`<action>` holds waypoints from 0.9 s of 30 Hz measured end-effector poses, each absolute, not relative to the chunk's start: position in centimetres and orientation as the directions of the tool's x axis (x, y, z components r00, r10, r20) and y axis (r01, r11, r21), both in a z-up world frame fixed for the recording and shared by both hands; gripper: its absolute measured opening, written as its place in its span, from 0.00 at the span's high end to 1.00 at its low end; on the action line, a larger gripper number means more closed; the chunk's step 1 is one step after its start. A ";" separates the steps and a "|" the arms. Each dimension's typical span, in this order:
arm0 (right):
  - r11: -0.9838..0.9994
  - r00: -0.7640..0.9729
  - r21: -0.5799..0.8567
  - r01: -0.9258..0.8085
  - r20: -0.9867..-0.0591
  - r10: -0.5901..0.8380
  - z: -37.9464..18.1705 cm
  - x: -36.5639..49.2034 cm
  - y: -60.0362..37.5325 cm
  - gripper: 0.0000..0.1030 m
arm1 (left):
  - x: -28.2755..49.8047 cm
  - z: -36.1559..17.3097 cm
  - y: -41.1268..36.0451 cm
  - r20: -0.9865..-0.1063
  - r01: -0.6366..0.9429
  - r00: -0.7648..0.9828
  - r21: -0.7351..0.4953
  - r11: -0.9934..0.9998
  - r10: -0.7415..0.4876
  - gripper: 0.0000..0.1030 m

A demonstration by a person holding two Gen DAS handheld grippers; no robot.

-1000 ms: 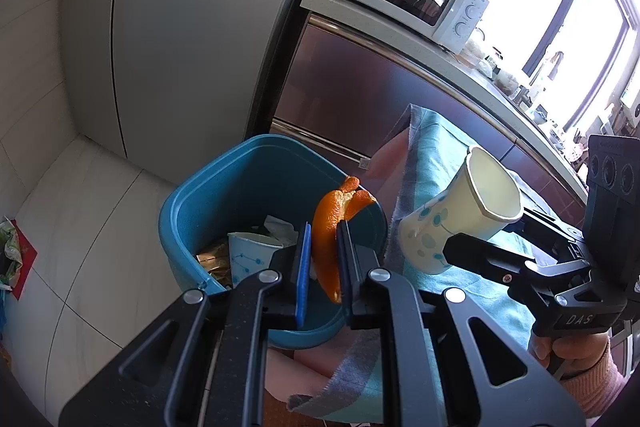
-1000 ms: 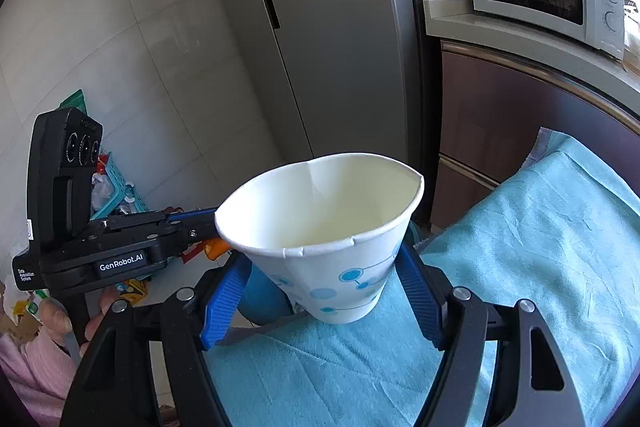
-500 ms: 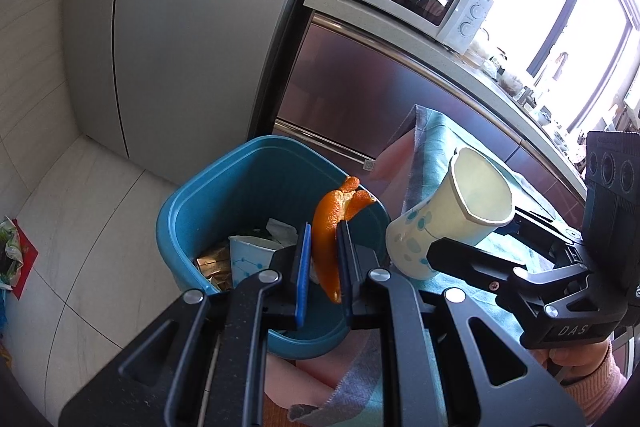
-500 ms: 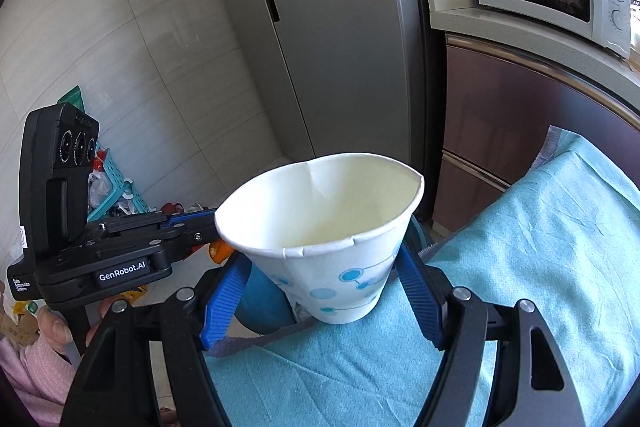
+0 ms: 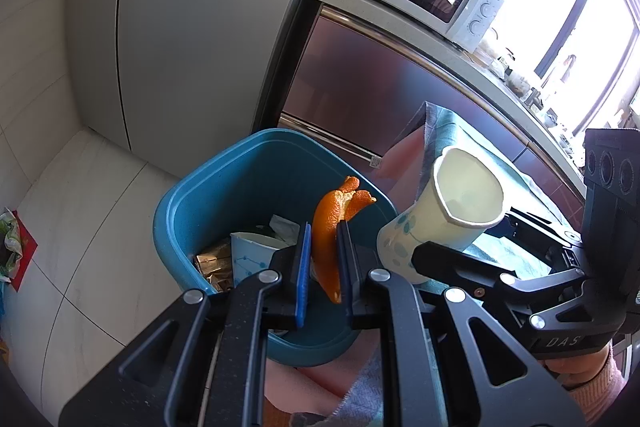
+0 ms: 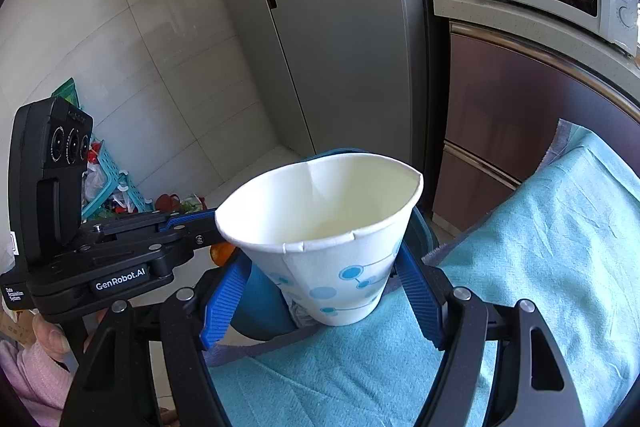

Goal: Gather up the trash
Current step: 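Carry the paper cup and orange peel over the teal bin, then open both grippers to drop the cup and peel into the bin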

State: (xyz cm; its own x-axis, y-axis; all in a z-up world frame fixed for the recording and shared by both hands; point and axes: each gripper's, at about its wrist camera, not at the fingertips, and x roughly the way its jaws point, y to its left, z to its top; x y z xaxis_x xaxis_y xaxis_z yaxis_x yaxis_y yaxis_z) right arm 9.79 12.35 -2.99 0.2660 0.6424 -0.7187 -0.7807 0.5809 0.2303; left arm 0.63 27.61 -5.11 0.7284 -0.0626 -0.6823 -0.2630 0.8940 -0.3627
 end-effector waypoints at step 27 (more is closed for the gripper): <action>0.612 0.239 0.227 -0.757 -0.776 0.584 -5.0 11.4 14.4 0.30 | 2.8 -7.8 28.2 -0.716 -0.307 0.695 -0.378 0.873 -0.066 0.87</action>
State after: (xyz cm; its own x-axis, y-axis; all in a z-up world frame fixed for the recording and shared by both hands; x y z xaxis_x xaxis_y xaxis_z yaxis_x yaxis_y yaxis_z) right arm 11.41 14.43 -5.02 0.2391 0.5840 -0.7757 -0.7574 0.6121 0.2274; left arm 2.77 28.24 -7.76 0.6948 -0.0663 -0.7161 -0.3067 0.8734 -0.3784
